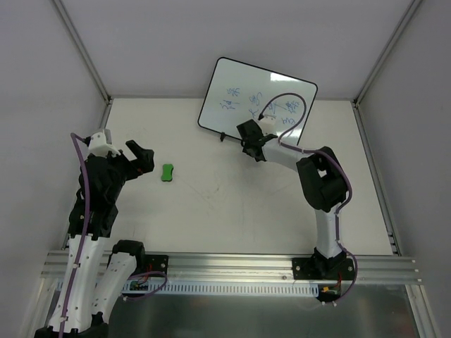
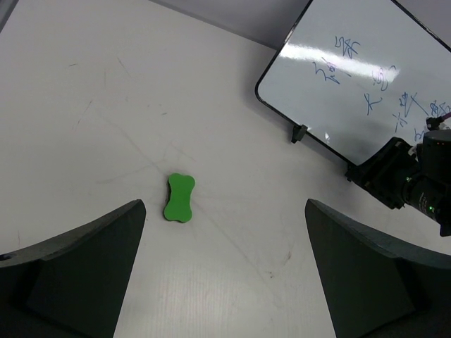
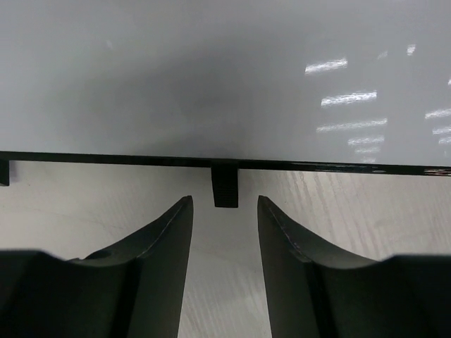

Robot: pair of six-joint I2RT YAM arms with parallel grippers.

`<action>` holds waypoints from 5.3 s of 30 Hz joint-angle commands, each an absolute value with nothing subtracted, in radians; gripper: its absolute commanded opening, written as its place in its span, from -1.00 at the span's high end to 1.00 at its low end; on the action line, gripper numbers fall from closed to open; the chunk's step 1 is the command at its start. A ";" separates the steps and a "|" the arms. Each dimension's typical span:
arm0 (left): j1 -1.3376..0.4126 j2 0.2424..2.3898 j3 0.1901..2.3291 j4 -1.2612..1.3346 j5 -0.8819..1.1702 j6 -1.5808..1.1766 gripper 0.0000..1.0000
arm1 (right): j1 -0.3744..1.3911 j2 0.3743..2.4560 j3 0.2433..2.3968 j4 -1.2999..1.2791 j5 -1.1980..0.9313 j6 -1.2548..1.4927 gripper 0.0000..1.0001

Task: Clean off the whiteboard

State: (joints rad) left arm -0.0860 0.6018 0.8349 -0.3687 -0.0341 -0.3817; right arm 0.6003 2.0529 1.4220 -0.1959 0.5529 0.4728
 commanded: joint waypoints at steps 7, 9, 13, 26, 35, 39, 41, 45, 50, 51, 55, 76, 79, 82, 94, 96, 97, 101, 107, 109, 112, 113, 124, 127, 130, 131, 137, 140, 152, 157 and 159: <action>-0.094 0.586 0.827 -0.387 -0.026 -0.397 -0.97 | 0.552 2.080 1.486 -0.219 0.558 0.543 0.21; -0.094 0.586 0.830 -0.388 -0.029 -0.394 -0.97 | 0.549 2.086 1.499 -0.225 0.549 0.531 0.23; -0.094 0.584 0.831 -0.390 -0.037 -0.393 -0.98 | 0.549 2.102 1.525 -0.239 0.535 0.519 0.32; -0.094 0.571 0.816 -0.399 -0.048 -0.387 -0.97 | 0.560 2.068 1.471 -0.259 0.471 0.508 0.99; -0.094 0.584 0.805 -0.400 -0.041 -0.385 -0.98 | 0.662 1.890 1.249 -0.229 0.466 0.420 0.99; -0.094 0.589 0.796 -0.400 -0.032 -0.397 -0.97 | 0.730 1.781 1.105 -0.210 0.488 0.477 0.99; -0.094 0.594 0.795 -0.400 -0.029 -0.403 -0.97 | 0.783 1.725 1.059 -0.206 0.506 0.509 0.99; -0.094 0.600 0.790 -0.400 -0.029 -0.402 -0.97 | 0.883 1.637 0.950 -0.218 0.554 0.589 0.99; -0.094 0.607 0.788 -0.403 -0.037 -0.405 -0.98 | 1.012 1.577 0.908 -0.296 0.626 0.732 0.99; -0.094 0.609 0.787 -0.402 -0.037 -0.406 -0.98 | 1.028 1.574 0.910 -0.310 0.633 0.751 0.99; -0.094 0.607 0.776 -0.402 -0.029 -0.413 -0.97 | 1.078 1.581 0.919 -0.337 0.646 0.796 0.98; -0.097 0.640 0.758 -0.405 -0.021 -0.419 -0.97 | 1.127 1.436 0.985 -0.368 0.532 0.468 -0.53; -0.097 0.678 0.765 -0.405 -0.023 -0.414 -0.97 | 1.112 1.355 1.015 -0.367 0.491 0.303 -0.78; -0.097 0.739 0.779 -0.403 -0.020 -0.413 -0.98 | 1.049 1.273 1.026 -0.376 0.390 0.186 -0.95; -0.097 1.238 0.936 -0.403 -0.029 -0.380 -0.97 | 0.723 0.979 0.890 -0.379 0.284 0.092 -0.97; -0.097 1.331 0.966 -0.403 -0.028 -0.365 -0.97 | 0.698 0.939 0.858 -0.380 0.265 0.080 -0.97; -0.097 1.360 0.997 -0.403 -0.028 -0.364 -0.97 | 0.695 0.927 0.848 -0.380 0.262 0.081 -0.97; -0.097 1.492 1.054 -0.405 -0.014 -0.344 -0.79 | 0.667 0.874 0.801 -0.380 0.264 0.092 -0.98; -0.097 1.575 1.065 -0.405 -0.014 -0.327 -0.52 | 0.635 0.808 0.755 -0.382 0.291 0.106 -0.97; -0.098 1.588 1.055 -0.403 -0.006 -0.325 -0.47 | 0.623 0.801 0.752 -0.391 0.299 0.107 -0.97; -0.109 1.617 1.051 -0.406 -0.003 -0.314 -0.47 | 0.609 0.792 0.747 -0.399 0.319 0.120 -0.97; -0.112 1.627 1.049 -0.405 -0.003 -0.314 -0.47 | 0.604 0.790 0.744 -0.400 0.319 0.121 -0.97; -0.140 1.700 1.071 -0.406 -0.035 -0.321 -0.38 | 0.581 0.788 0.724 -0.411 0.344 0.158 -0.97; -0.140 1.706 1.069 -0.407 -0.052 -0.321 -0.30 | 0.577 0.781 0.718 -0.414 0.342 0.167 -0.96; -0.141 1.707 1.066 -0.408 -0.058 -0.318 -0.21 | 0.572 0.772 0.713 -0.416 0.342 0.169 -0.96; -0.141 1.707 1.066 -0.408 -0.057 -0.318 -0.18 | 0.571 0.773 0.712 -0.413 0.341 0.170 -0.96; -0.141 1.713 1.077 -0.408 -0.057 -0.314 -0.13 | 0.566 0.787 0.712 -0.414 0.325 0.170 -0.96; -0.143 1.724 1.083 -0.408 -0.058 -0.305 -0.13 | 0.566 0.787 0.709 -0.413 0.319 0.179 -0.96; -0.158 1.755 1.109 -0.408 -0.077 -0.291 0.05 | 0.563 0.784 0.695 -0.414 0.316 0.192 -0.96; -0.160 1.766 1.111 -0.408 -0.072 -0.291 0.05 | 0.561 0.782 0.687 -0.413 0.319 0.190 -0.96; -0.161 1.767 1.111 -0.410 -0.071 -0.291 0.09 | 0.561 0.782 0.684 -0.414 0.324 0.189 -0.96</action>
